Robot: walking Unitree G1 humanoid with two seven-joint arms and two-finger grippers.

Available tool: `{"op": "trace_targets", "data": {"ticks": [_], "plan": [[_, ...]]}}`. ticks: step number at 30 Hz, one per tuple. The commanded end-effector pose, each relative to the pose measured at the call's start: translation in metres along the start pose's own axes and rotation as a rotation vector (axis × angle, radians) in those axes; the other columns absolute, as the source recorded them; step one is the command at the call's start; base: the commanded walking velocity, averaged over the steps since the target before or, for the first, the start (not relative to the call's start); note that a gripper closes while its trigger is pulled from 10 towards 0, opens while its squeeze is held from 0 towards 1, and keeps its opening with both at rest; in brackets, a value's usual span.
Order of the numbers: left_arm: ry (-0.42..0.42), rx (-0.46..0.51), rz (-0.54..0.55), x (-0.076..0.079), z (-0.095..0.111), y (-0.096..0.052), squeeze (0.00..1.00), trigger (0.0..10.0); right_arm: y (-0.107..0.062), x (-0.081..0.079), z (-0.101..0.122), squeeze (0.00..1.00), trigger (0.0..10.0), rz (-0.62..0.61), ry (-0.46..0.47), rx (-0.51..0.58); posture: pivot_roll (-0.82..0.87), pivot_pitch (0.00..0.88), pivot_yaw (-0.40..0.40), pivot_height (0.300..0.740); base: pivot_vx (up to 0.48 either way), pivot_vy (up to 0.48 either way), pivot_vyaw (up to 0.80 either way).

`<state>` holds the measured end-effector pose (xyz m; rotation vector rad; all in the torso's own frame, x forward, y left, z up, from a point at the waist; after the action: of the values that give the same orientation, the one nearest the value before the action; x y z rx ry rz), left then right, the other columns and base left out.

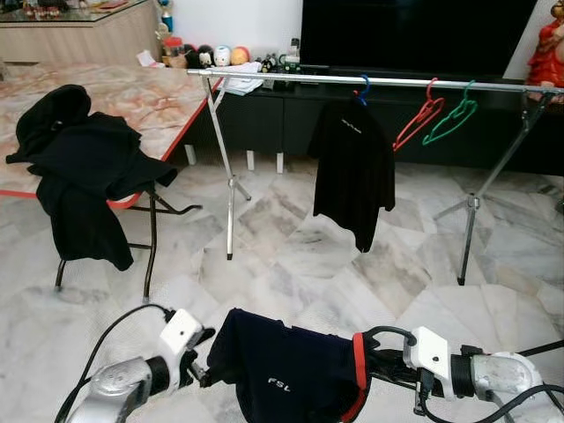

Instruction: Hang hanger

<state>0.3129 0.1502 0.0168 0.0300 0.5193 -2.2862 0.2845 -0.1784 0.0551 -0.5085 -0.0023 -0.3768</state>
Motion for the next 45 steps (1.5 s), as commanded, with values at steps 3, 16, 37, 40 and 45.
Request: {"op": "trace_targets", "data": {"ticks": [3,16,37,40,45], "plan": [[0.046,-0.034,0.060,-0.007,-0.006,0.000,1.00,10.0,-0.002,0.003,0.012,0.00,0.0,-0.005,-0.024,0.039,-0.03,0.091,-0.007,0.740,0.000,0.000,0.00],[0.015,-0.027,-0.057,0.015,-0.014,0.006,0.00,10.0,-0.001,0.003,0.014,0.00,0.0,-0.006,-0.024,0.038,-0.03,0.093,-0.007,0.740,0.000,0.000,0.00],[-0.026,0.029,-0.074,0.021,-0.001,0.024,0.00,0.3,0.003,0.004,0.020,0.00,0.0,-0.001,-0.031,0.055,-0.03,0.092,-0.008,0.740,0.000,0.000,0.00],[-0.031,0.031,-0.076,0.022,0.000,0.025,0.00,0.0,0.003,0.004,0.021,0.00,0.0,-0.001,-0.032,0.055,-0.03,0.092,-0.008,0.740,0.000,0.000,0.00],[-0.032,0.033,-0.078,0.022,0.001,0.026,0.00,0.0,0.003,0.004,0.021,0.00,0.0,0.000,-0.034,0.056,-0.03,0.094,-0.008,0.740,0.000,0.000,0.00]]}}
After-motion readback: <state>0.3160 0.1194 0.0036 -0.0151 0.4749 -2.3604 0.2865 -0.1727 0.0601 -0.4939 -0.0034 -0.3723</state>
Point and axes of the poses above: a point about 5 cm out from each wrist's last joint towards the gripper, its own y axis pointing out of the wrist towards the gripper, its own z axis along the axis of the wrist's last joint, x = y × z, the point moved 5 cm from there along y, pointing out of the wrist towards the gripper, and after that the axes turned 8 degrees about y, right-handed, at the moved point
